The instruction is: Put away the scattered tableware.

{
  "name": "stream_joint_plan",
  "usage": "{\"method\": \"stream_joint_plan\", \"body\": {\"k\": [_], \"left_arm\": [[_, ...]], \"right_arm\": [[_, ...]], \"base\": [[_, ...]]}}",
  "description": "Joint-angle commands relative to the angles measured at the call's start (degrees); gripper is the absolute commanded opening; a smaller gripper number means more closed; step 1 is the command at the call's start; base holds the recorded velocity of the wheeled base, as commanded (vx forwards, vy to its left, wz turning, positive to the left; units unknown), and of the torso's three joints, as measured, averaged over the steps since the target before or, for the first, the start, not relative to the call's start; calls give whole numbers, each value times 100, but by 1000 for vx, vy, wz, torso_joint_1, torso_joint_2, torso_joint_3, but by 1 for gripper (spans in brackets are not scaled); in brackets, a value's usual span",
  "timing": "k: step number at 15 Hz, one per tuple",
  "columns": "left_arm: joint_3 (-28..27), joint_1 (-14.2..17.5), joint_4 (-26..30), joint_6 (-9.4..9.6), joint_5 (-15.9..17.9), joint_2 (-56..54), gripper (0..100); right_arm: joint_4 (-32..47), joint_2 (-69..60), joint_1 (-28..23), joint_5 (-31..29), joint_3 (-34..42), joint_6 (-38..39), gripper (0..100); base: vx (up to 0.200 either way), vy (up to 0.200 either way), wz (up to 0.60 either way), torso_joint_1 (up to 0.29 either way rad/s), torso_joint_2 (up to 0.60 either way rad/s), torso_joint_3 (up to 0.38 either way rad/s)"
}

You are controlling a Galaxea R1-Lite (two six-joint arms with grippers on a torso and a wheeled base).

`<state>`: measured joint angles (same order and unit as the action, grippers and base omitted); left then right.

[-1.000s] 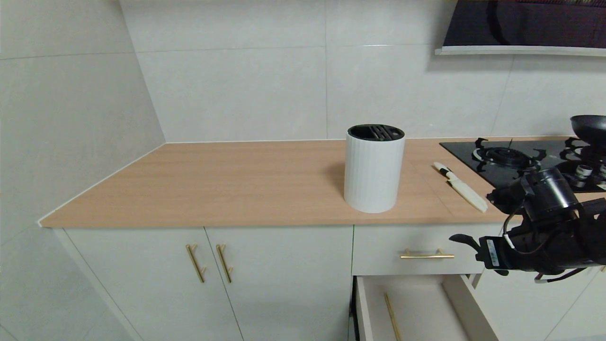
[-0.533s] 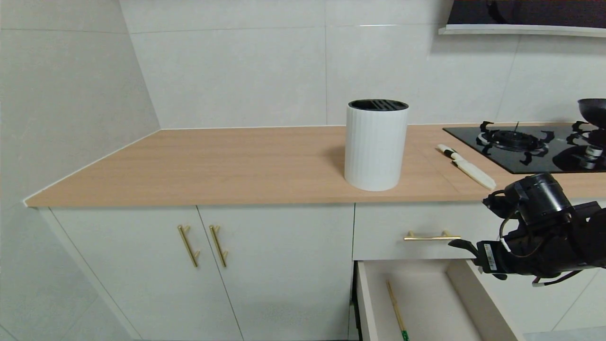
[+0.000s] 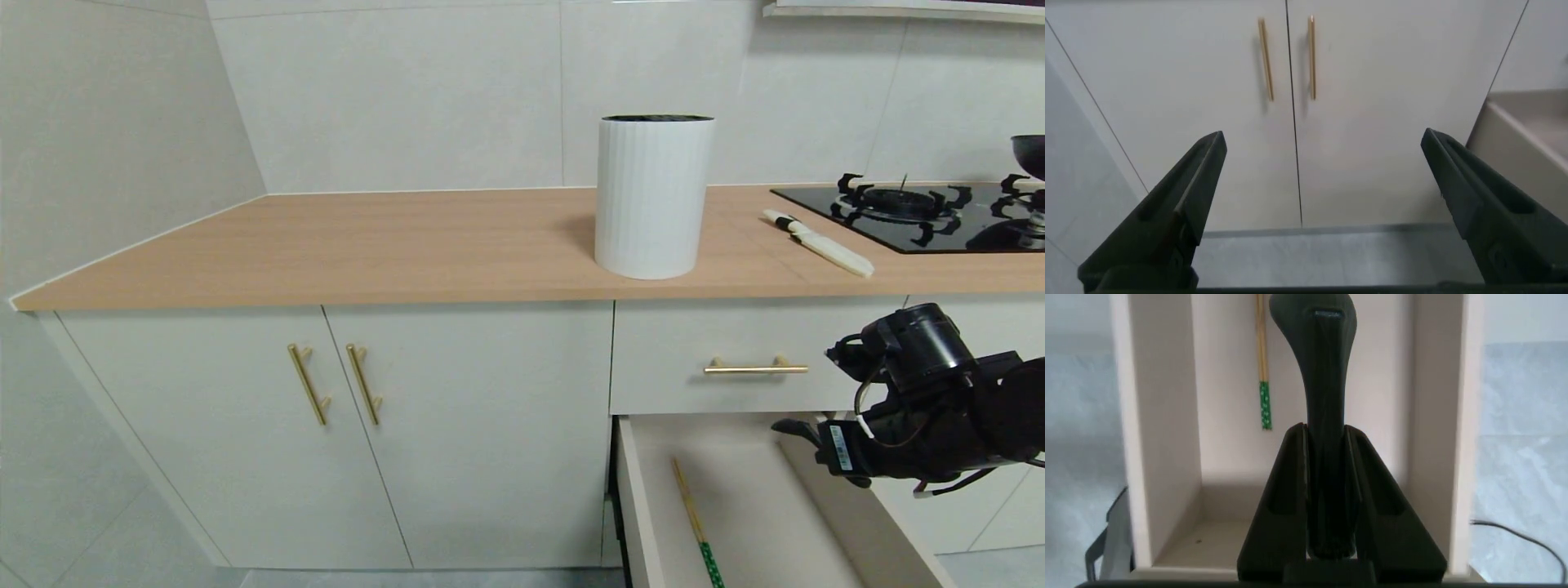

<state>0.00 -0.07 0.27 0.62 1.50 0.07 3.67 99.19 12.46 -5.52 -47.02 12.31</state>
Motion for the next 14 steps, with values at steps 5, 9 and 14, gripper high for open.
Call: {"method": "stream_joint_plan", "body": {"k": [5,9,14], "left_arm": [[0,-1,0,-1,-1,1,100],[0,-1,0,-1,-1,1,100],[0,-1,0,-1,-1,1,100]], "right_arm": [[2,74,2,-1,9,-1,0],[2,82,11,-1,17,-1,0],[-244,496,178,16,96,-10,0]], "base": [[0,0,0,-123,443,323],[0,0,0,-25,129,98],[0,0,0,0,0,0]]}}
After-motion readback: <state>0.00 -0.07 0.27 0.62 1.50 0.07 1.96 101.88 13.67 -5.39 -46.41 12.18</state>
